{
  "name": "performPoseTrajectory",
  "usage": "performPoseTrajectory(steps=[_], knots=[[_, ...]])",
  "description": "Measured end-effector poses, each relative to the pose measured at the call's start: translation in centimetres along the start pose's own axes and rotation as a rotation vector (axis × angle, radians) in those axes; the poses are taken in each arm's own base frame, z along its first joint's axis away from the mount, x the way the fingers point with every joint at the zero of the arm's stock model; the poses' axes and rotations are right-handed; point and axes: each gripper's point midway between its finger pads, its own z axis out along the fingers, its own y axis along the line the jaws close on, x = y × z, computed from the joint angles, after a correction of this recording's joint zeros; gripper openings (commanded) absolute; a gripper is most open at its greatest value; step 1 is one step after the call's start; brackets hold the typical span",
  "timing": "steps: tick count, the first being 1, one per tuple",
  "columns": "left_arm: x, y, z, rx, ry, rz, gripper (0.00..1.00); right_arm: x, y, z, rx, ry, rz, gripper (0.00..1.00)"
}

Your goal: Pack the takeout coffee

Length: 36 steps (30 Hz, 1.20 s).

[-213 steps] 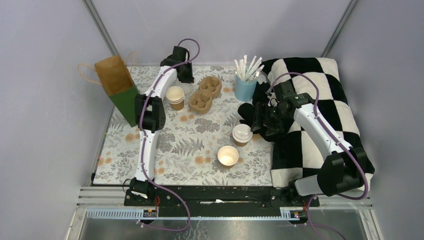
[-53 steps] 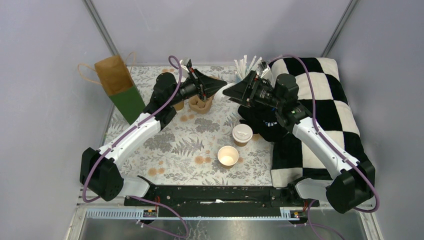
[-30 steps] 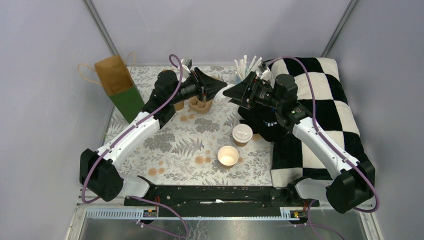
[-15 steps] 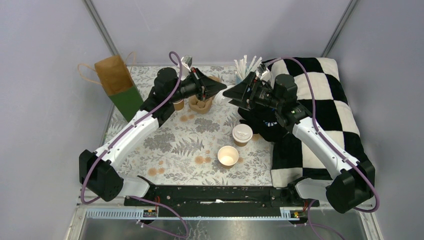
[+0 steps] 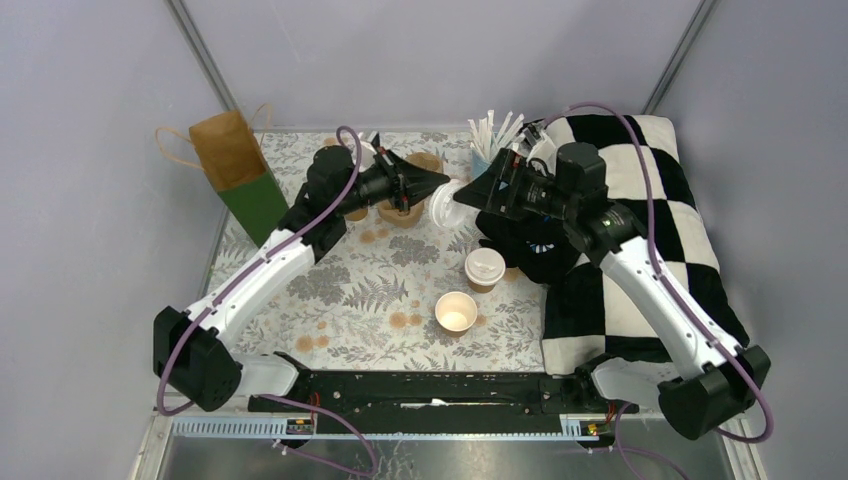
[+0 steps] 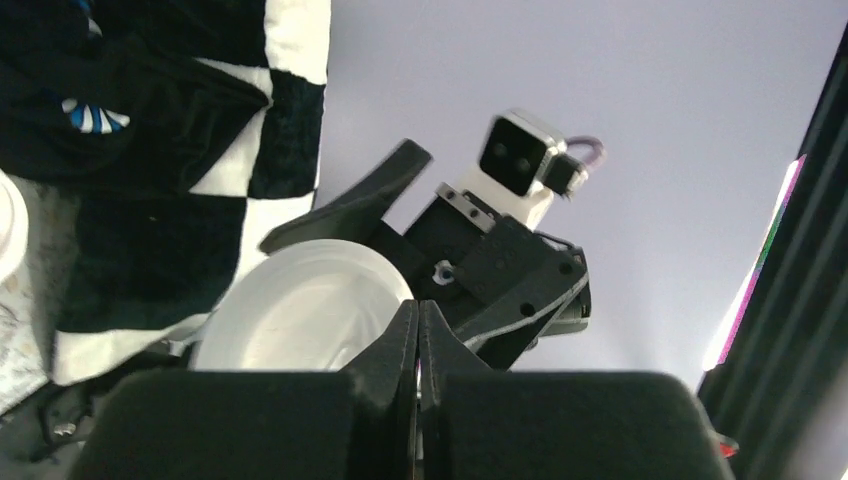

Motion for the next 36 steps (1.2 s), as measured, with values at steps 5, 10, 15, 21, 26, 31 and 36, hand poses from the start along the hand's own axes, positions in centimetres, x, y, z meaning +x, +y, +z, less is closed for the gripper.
performPoseTrajectory(steps=[5,10,15,21,26,31,36], knots=[[0.0,0.5,-1.0,0.0,-0.035,-0.163,0.0,0.1,1.5,-2.0,0.022,-0.045,-0.151,1.0],[-0.8,-0.4,-1.6,0.038,-0.086,-0.265,0.0,0.9,3.7,-2.0,-0.018,-0.069,-0.218,1.0],[-1.5,-1.0,-2.3,0.069,-0.141,-0.319,0.0,1.9,4.1,-0.6,0.008,-0.073,-0.199,1.0],[-1.9,-1.4,-3.1,0.095,-0.186,-0.351,0.0,1.9,3.5,0.8,0.067,-0.096,-0.176,1.0],[-2.3,-1.0,-3.1,0.091,-0.205,-0.363,0.0,1.7,3.7,1.5,0.074,-0.106,-0.164,1.0],[-2.4,-0.9,-3.1,0.09,-0.208,-0.365,0.0,1.3,4.2,1.6,0.062,-0.123,-0.161,1.0],[-2.4,-0.9,-3.1,0.09,-0.208,-0.365,0.0,0.6,4.8,2.0,0.054,-0.14,-0.155,1.0]])
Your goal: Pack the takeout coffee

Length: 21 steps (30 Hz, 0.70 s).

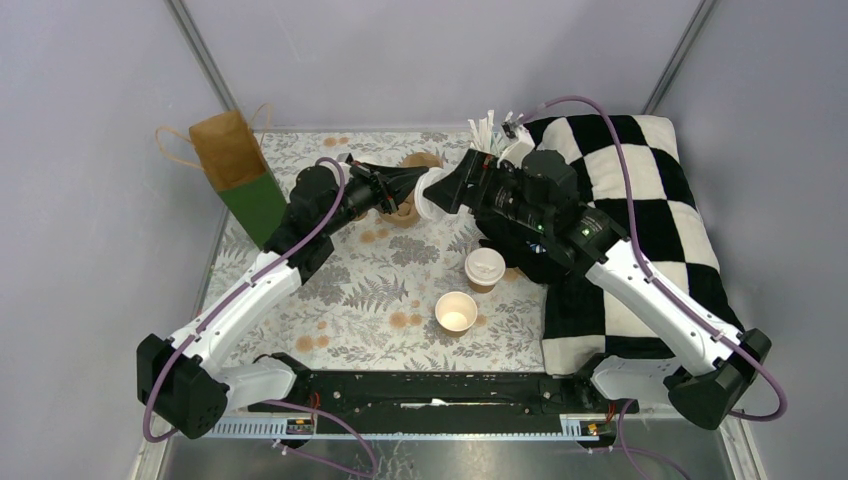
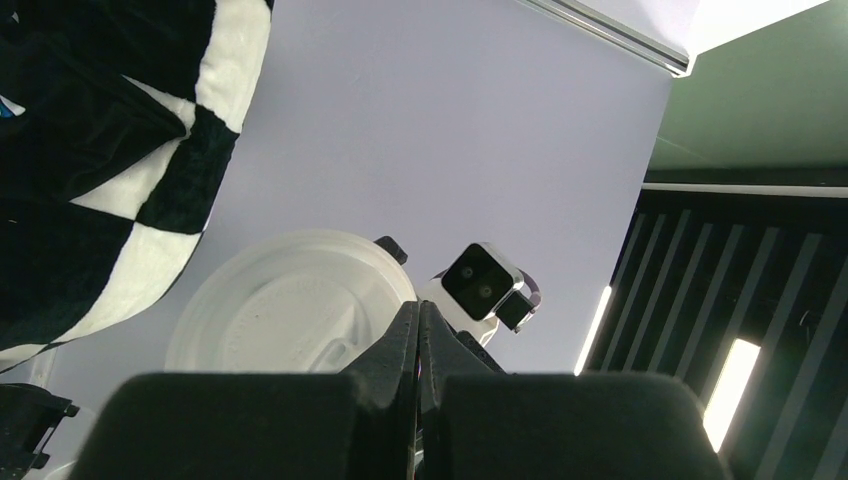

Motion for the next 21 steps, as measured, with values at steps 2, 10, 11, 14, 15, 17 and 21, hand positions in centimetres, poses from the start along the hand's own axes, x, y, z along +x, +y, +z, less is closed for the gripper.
performPoseTrajectory(steps=[2,10,11,14,15,17,21], knots=[[-0.02,-0.01,0.0,0.0,-0.001,0.0,0.0,-0.16,0.01,0.19,0.004,-0.002,0.001,1.0],[-0.05,-0.02,-0.01,0.0,-0.002,0.0,0.0,0.06,-0.23,0.87,0.024,0.005,0.002,1.0],[-0.05,-0.01,-0.01,0.0,-0.002,0.0,0.0,0.08,-0.16,0.92,0.025,0.005,0.001,1.0],[-0.05,-0.03,-0.01,0.001,-0.002,0.0,0.0,0.08,-0.05,0.98,0.032,0.005,-0.004,1.0],[-0.05,-0.03,-0.01,0.001,-0.002,0.0,0.0,0.06,-0.09,1.0,0.037,0.004,-0.005,1.0],[-0.07,-0.02,-0.01,0.001,-0.003,0.0,0.0,0.09,-0.13,1.01,0.042,0.003,-0.009,0.98],[-0.07,-0.02,-0.01,0.001,-0.003,0.001,0.0,0.19,-0.21,1.03,0.047,0.005,-0.014,0.93]])
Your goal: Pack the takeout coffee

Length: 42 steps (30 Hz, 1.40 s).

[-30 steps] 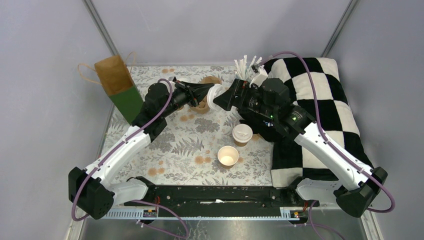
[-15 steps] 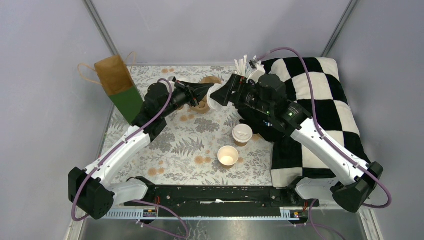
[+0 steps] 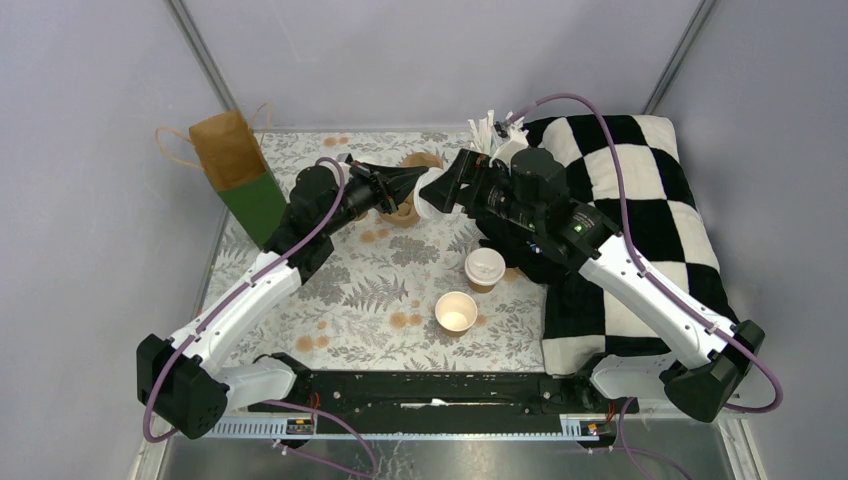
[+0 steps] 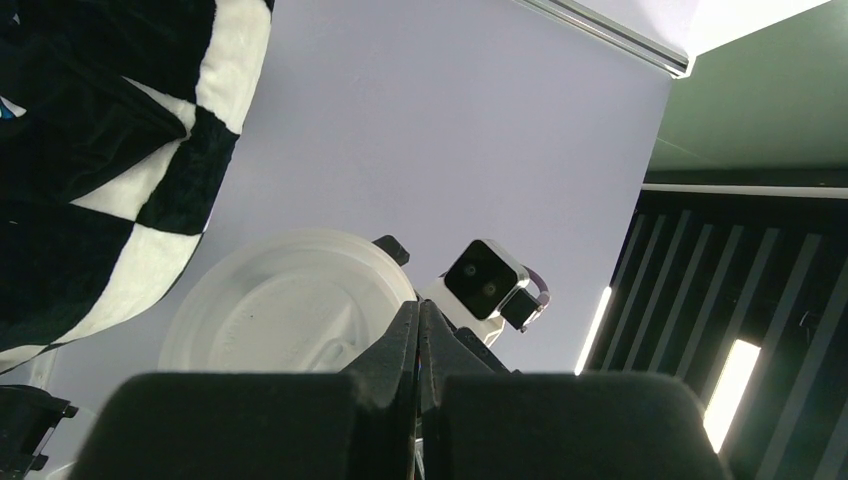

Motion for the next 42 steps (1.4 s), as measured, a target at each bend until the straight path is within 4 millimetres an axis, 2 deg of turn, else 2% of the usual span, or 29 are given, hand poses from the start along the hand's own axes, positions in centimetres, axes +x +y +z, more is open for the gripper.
performPoseTrajectory(steps=[7,14,22,24,25,28,35,39,42], knots=[[-0.1,0.2,0.0,-0.007,-0.005,0.0,0.0,-0.1,-0.3,0.0,0.02,-0.004,-0.003,0.95],[-0.1,0.2,0.0,-0.009,-0.006,-0.001,0.0,-0.1,-0.3,0.2,0.031,0.001,-0.009,0.88],[-0.3,0.3,0.0,-0.01,-0.011,-0.002,0.0,-0.1,-0.4,0.3,0.037,0.001,-0.009,0.88],[-0.3,0.3,0.0,-0.01,-0.012,-0.001,0.08,-0.1,-0.4,0.3,0.04,-0.001,-0.01,0.88],[-0.3,0.3,0.0,-0.01,-0.013,0.003,0.17,-0.1,-0.4,0.3,0.042,-0.002,-0.01,0.88],[-0.4,0.6,0.0,-0.02,-0.017,0.02,0.33,0.0,-0.4,0.3,0.044,-0.001,-0.011,0.88],[-1.5,2.5,-0.4,-0.11,-0.056,0.096,0.65,0.5,-1.0,0.1,0.068,0.024,-0.014,0.88],[-4.5,3.7,-2.6,-0.217,-0.154,0.226,0.75,1.6,-2.2,-0.8,0.119,0.087,-0.076,0.87],[-6.7,4.2,-5.2,-0.279,-0.231,0.332,0.78,3.7,-4.3,-2.3,0.188,0.193,-0.16,0.86]])
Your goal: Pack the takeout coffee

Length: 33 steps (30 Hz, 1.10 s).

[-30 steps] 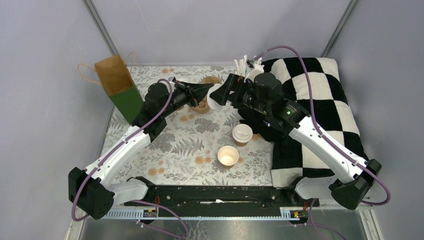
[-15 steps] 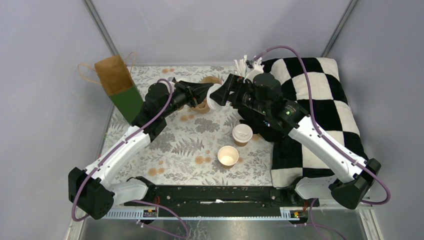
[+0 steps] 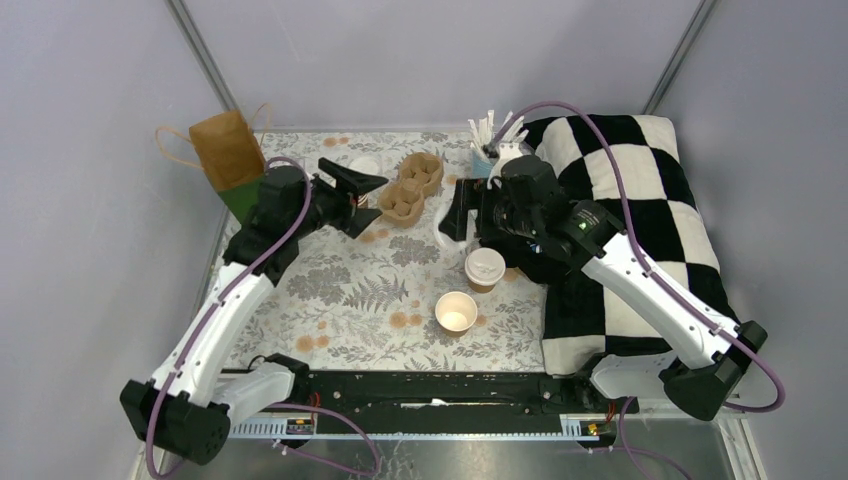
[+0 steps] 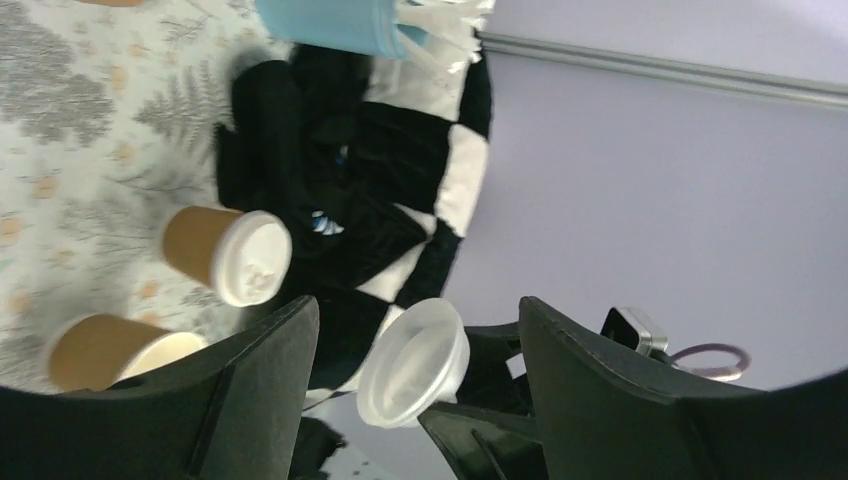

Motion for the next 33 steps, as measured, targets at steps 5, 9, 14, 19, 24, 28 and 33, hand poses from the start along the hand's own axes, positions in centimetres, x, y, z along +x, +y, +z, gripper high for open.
performPoseTrajectory(steps=[5,9,14,19,24,28,33], knots=[[0.2,3.1,-1.9,-0.076,-0.001,0.141,0.84,5.6,-2.9,-1.3,0.105,0.235,-0.118,0.86],[0.6,6.2,-1.9,-0.172,0.044,0.239,0.87,9.0,-3.5,-1.6,0.173,0.393,-0.213,0.86],[1.5,9.0,-1.9,-0.261,0.105,0.319,0.87,12.8,-2.7,-0.5,0.233,0.526,-0.34,0.86],[2.3,11.8,-2.3,-0.31,0.138,0.347,0.88,15.7,-3.6,0.7,0.33,0.62,-0.418,0.87],[2.5,14.4,-3.1,-0.372,0.149,0.345,0.88,16.5,-4.3,1.2,0.387,0.64,-0.437,0.88],[2.3,14.7,-3.4,-0.383,0.137,0.352,0.88,16.9,-4.8,1.6,0.405,0.644,-0.442,0.88],[2.1,14.5,-3.6,-0.377,0.121,0.372,0.88,17.5,-5.1,2.3,0.417,0.665,-0.444,0.9]])
